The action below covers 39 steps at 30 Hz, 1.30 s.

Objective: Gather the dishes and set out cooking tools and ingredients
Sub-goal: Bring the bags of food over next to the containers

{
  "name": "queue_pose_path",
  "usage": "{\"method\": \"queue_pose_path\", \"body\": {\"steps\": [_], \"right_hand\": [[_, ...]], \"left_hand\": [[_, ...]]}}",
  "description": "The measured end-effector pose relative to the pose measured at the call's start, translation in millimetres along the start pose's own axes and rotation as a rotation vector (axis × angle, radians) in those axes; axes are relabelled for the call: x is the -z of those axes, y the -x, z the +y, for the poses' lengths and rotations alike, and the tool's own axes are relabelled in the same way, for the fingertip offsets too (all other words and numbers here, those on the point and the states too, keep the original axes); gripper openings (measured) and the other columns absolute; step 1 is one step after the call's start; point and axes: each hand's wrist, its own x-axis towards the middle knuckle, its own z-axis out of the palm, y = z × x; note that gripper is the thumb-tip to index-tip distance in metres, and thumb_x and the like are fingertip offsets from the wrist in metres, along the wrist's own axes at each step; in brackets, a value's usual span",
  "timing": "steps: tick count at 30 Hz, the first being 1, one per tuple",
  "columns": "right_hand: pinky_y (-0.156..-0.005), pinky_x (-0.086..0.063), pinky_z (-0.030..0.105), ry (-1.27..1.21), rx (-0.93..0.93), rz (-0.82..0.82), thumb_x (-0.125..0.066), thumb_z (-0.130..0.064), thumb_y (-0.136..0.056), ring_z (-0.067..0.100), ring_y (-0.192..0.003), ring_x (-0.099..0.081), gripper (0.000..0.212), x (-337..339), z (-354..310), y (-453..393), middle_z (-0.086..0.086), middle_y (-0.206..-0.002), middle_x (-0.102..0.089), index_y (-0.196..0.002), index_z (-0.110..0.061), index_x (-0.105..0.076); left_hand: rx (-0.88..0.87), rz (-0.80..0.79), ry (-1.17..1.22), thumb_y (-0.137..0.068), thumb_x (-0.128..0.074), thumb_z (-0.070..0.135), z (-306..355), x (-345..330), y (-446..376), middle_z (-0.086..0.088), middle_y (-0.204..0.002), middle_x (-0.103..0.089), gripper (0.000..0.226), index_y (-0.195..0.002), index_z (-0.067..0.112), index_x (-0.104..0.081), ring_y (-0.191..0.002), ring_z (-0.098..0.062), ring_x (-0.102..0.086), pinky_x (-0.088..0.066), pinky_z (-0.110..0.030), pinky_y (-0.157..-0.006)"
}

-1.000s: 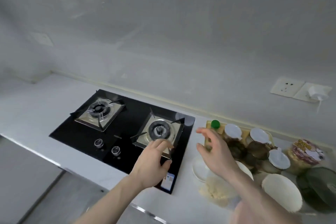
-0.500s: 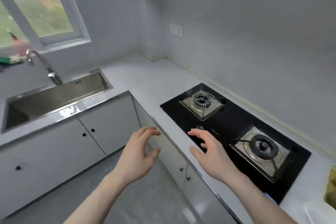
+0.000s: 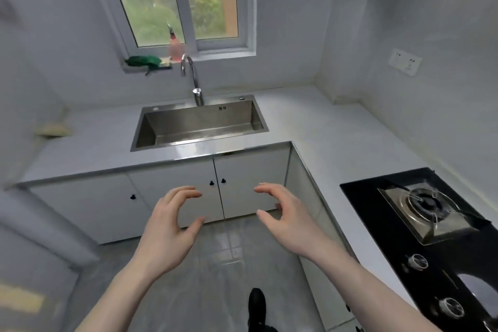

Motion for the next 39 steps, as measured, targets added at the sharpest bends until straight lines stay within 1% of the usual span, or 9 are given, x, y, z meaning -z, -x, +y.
{"method": "queue_pose_path", "body": {"steps": [2,6,9,15,20,23,30,35,39], "right_hand": [[-0.095,-0.041,0.005,-0.021,0.02,-0.046,-0.063,-0.023,-0.093,-0.012,-0.131,-0.042,0.04,-14.4,-3.2,-35.1,-0.029,-0.139,-0.049,-0.13,-0.038,-0.056],[-0.109,-0.038,0.018,-0.075,0.049,-0.098,-0.064,-0.022,-0.093,-0.015,-0.127,-0.042,0.04,-38.8,-7.6,-100.3,-0.032,-0.135,-0.049,-0.129,-0.039,-0.057],[-0.108,-0.04,0.019,-0.1,0.059,-0.154,-0.064,-0.025,-0.093,-0.014,-0.124,-0.045,0.041,-54.3,-12.2,-151.9,-0.033,-0.134,-0.049,-0.13,-0.041,-0.056],[-0.102,-0.047,0.024,-0.157,0.095,-0.248,-0.065,-0.025,-0.093,-0.007,-0.123,-0.049,0.04,-86.9,-23.8,-264.8,-0.034,-0.134,-0.049,-0.127,-0.044,-0.056],[-0.103,-0.046,0.023,-0.184,0.147,-0.37,-0.065,-0.021,-0.092,-0.009,-0.124,-0.048,0.042,-132.9,-51.7,-333.9,-0.033,-0.132,-0.052,-0.126,-0.044,-0.056],[-0.105,-0.045,0.023,-0.171,0.161,-0.411,-0.065,-0.021,-0.093,-0.009,-0.124,-0.048,0.041,-153.6,-66.3,-364.9,-0.032,-0.132,-0.052,-0.127,-0.043,-0.056],[-0.104,-0.046,0.024,-0.101,0.13,-0.43,-0.062,-0.03,-0.093,-0.009,-0.125,-0.047,0.042,-218.6,-92.7,-444.9,-0.032,-0.132,-0.049,-0.13,-0.047,-0.053],[-0.104,-0.046,0.024,-0.108,0.083,-0.393,-0.065,-0.027,-0.092,-0.009,-0.124,-0.048,0.046,-265.5,-114.0,-496.6,-0.029,-0.136,-0.049,-0.13,-0.051,-0.052],[-0.101,-0.046,0.022,-0.14,0.046,-0.347,-0.066,-0.022,-0.093,-0.008,-0.123,-0.05,0.047,-293.4,-130.6,-532.7,-0.028,-0.134,-0.052,-0.128,-0.05,-0.055]], "left_hand": [[0.044,0.033,-0.01,-0.084,-0.077,0.025,-24.2,12.2,-15.8,0.027,-0.134,-0.05,0.044,-0.119,0.042,-0.057,-0.126,-0.005,-0.05,-0.045,-0.035,-0.103],[0.097,0.062,-0.045,-0.082,-0.078,0.022,-59.6,30.3,-54.0,0.024,-0.134,-0.052,0.045,-0.118,0.04,-0.057,-0.124,-0.007,-0.052,-0.045,-0.036,-0.103],[0.139,0.075,-0.067,-0.084,-0.076,0.025,-80.4,45.2,-91.3,0.025,-0.134,-0.05,0.045,-0.119,0.042,-0.056,-0.121,-0.007,-0.052,-0.044,-0.034,-0.102],[0.232,0.178,-0.087,-0.086,-0.074,0.03,-126.2,76.9,-159.8,0.024,-0.139,-0.049,0.041,-0.122,0.041,-0.056,-0.128,-0.005,-0.048,-0.044,-0.035,-0.104],[0.351,0.211,-0.122,-0.088,-0.072,0.033,-173.9,106.8,-174.1,0.027,-0.14,-0.046,0.042,-0.124,0.043,-0.054,-0.129,-0.004,-0.046,-0.042,-0.036,-0.108],[0.428,0.216,-0.141,-0.088,-0.072,0.034,-207.4,123.1,-179.9,0.027,-0.141,-0.045,0.041,-0.124,0.044,-0.054,-0.128,-0.004,-0.048,-0.043,-0.032,-0.102],[0.504,0.231,-0.07,-0.087,-0.074,0.026,-311.4,170.4,-215.8,0.021,-0.136,-0.05,0.04,-0.122,0.038,-0.058,-0.123,-0.006,-0.051,-0.044,-0.037,-0.106],[0.529,0.22,-0.017,-0.085,-0.077,0.021,-399.8,217.4,-269.4,0.015,-0.134,-0.052,0.04,-0.118,0.036,-0.06,-0.116,-0.011,-0.056,-0.045,-0.034,-0.098],[0.554,0.187,-0.032,-0.086,-0.076,0.025,-462.5,252.8,-322.0,0.011,-0.133,-0.051,0.039,-0.12,0.033,-0.061,-0.113,-0.013,-0.056,-0.047,-0.034,-0.093]]}}
